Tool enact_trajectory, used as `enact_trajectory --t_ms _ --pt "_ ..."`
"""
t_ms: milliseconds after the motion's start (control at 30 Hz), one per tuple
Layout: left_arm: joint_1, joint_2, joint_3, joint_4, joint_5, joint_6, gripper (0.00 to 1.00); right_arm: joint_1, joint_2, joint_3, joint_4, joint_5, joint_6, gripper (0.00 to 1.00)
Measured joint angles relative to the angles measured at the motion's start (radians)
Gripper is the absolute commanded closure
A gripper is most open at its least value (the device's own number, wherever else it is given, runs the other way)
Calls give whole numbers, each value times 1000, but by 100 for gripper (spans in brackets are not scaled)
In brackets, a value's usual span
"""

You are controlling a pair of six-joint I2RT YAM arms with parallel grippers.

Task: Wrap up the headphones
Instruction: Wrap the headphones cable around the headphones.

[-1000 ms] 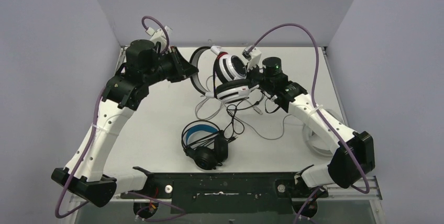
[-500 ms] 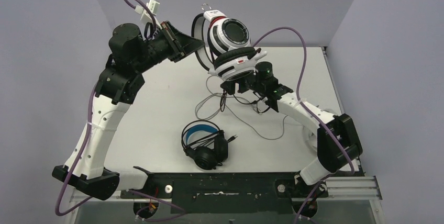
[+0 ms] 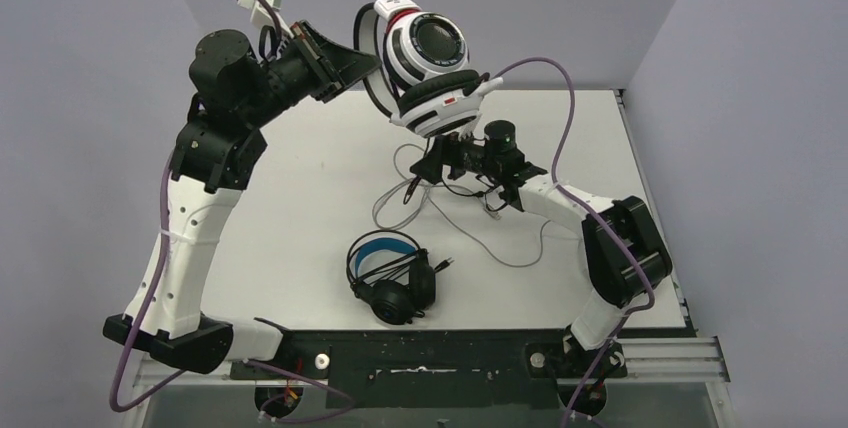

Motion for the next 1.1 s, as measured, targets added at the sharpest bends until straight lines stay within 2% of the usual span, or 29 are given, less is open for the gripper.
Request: enact_trajectory --t_ms 100,433,633,833,1100 --pt "36 10 26 -7 6 -1 100 -23 13 -40 44 -80 5 7" --pt "107 49 57 -14 43 -34 100 -51 17 -162 184 -326 2 6" --pt "137 49 58 -13 61 -49 100 -70 45 -184 255 -413 6 6" --pt "155 49 58 -12 75 -62 100 -76 104 -185 308 -461 24 12" --pt "194 64 104 -1 93 -96 100 -76 285 -200 634 -497 233 29"
